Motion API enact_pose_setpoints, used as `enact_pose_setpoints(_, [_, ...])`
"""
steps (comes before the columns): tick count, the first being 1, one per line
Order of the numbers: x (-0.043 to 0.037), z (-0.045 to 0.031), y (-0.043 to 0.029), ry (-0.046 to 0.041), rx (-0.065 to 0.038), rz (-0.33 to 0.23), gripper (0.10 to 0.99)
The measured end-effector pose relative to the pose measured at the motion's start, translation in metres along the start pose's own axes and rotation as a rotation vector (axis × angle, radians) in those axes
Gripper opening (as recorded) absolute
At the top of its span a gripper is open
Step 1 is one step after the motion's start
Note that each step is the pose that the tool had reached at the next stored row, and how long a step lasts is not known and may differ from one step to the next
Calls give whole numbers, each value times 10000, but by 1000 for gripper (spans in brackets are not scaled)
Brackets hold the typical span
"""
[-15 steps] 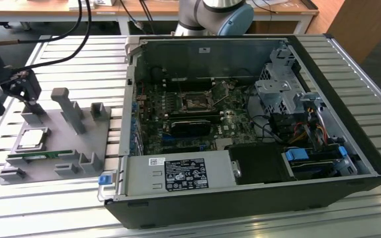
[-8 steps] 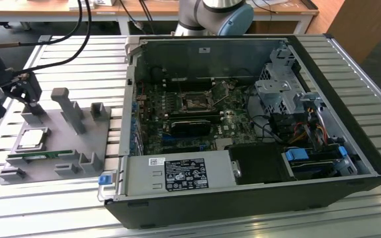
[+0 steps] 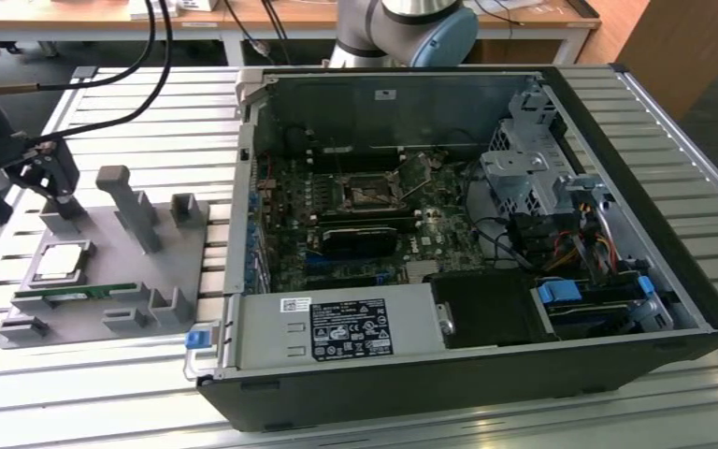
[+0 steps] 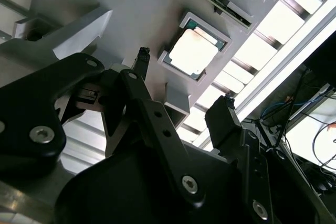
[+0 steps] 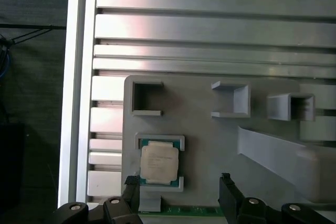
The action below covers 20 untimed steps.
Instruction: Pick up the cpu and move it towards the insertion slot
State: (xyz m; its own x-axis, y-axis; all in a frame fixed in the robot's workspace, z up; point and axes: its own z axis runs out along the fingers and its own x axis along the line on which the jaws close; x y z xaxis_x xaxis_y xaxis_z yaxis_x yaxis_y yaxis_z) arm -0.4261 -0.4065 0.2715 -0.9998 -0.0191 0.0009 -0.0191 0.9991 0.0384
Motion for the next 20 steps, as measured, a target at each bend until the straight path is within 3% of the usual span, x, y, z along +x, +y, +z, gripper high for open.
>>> enact_pose_setpoints(20, [36, 125, -9, 0, 0, 1, 706])
